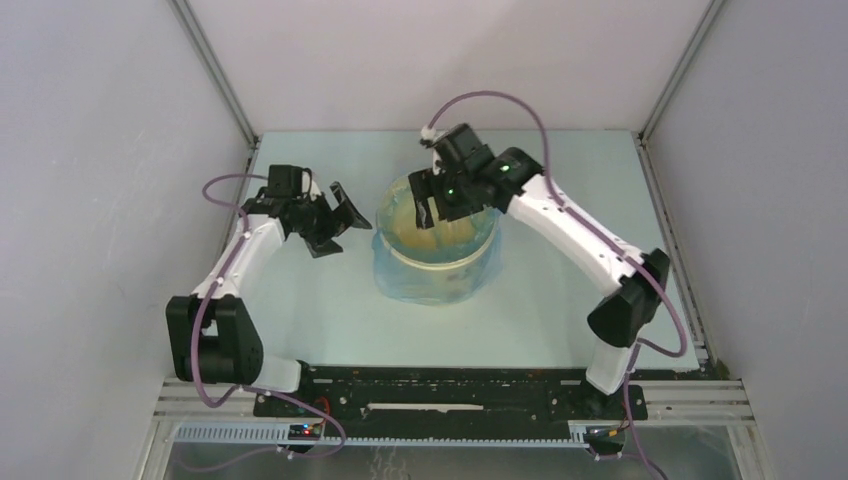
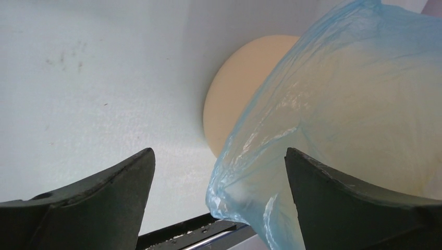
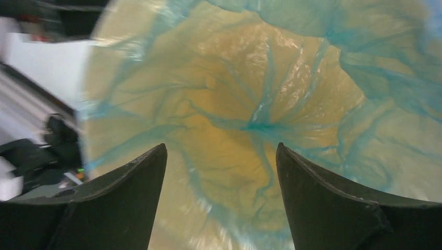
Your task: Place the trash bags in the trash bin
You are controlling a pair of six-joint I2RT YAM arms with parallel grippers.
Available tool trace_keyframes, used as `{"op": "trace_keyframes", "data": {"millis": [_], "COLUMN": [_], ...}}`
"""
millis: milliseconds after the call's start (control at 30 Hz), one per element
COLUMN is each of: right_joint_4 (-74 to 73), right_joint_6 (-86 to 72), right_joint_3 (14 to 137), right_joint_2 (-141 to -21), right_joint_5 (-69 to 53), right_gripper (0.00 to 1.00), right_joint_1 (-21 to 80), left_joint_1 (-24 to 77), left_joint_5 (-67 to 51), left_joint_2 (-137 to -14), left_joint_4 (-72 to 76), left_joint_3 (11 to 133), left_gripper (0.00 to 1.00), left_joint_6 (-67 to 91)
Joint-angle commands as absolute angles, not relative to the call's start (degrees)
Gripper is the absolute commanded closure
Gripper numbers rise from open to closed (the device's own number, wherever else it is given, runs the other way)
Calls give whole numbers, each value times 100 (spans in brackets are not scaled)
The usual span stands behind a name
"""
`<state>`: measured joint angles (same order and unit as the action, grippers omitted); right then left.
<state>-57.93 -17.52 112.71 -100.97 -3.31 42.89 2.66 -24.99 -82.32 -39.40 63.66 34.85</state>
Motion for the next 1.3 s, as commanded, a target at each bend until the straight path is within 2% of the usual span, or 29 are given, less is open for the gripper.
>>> {"op": "trace_keyframes", "data": {"millis": [0, 267, 733, 900, 1067, 1267], "right_joint_4": [-5572, -3912, -2617, -2655, -3350, -3975], "right_joint_6": [-1286, -1495, -1783, -1766, -1779, -1822], "right_joint_3": [10896, 9432, 8603, 8607, 9093, 9516], "right_joint_2": [-10422, -10847, -11926, -12053, -11703, -11125], "right_joint_5": [550, 943, 882, 743, 1008, 605], "right_gripper": [16, 18, 15, 15, 15, 16], "right_joint_1": [4553, 4769, 4705, 4702, 4670, 4641], "left_joint_1": [103, 70, 70, 70, 70, 70], "left_joint_5": [-2370, -2431, -2513, -2509, -2665, -2813], "left_joint_2": [-7773, -7305, -6876, -6885, -6990, -7123], "left_joint_4": [-4141, -4286, -4436, -4449, -4336, -4070], "left_joint_3": [6548, 6202, 5930, 5916, 5842, 5670], "left_gripper": [0, 0, 0, 0, 0, 0], "left_joint_6": [3243, 3234, 3206, 3160, 3162, 3278]}}
